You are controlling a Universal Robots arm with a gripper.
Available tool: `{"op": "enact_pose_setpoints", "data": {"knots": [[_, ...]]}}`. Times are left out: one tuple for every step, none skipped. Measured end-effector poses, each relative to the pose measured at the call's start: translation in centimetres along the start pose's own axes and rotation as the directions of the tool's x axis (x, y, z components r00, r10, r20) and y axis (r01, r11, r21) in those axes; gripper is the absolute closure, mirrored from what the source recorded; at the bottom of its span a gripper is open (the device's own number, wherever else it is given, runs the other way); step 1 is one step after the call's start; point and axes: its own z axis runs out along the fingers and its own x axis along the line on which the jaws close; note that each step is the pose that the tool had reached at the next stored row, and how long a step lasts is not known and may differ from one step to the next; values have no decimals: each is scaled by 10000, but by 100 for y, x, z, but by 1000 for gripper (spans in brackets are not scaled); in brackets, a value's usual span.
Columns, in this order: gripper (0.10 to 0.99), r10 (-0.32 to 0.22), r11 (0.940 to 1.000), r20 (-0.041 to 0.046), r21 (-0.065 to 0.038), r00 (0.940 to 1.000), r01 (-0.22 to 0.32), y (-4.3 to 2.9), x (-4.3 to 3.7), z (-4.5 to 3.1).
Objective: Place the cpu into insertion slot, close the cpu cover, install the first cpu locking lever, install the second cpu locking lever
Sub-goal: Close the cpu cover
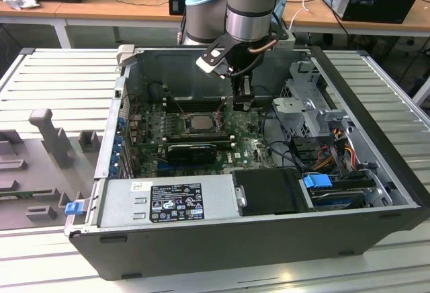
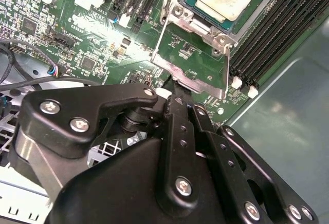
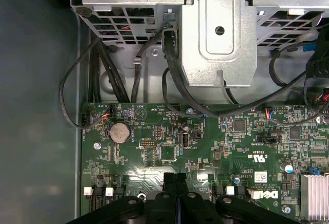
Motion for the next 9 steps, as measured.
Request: {"op": "enact_pose_setpoints", "data": {"knots": [[980, 0, 10000, 0, 0, 10000, 0, -2, 0, 0], [980, 1, 10000, 0, 0, 10000, -1, -4, 0, 0], [980, 1, 10000, 0, 0, 10000, -1, -7, 0, 0], [980, 1, 10000, 0, 0, 10000, -1, -10, 0, -1], [980, 0, 10000, 0, 0, 10000, 0, -13, 0, 0], [980, 1, 10000, 0, 0, 10000, -1, -16, 0, -1], [980, 1, 10000, 0, 0, 10000, -1, -19, 0, -1], [980, 0, 10000, 0, 0, 10000, 0, -22, 0, -1], [980, 1, 10000, 0, 0, 10000, -1, -25, 0, -1]]}}
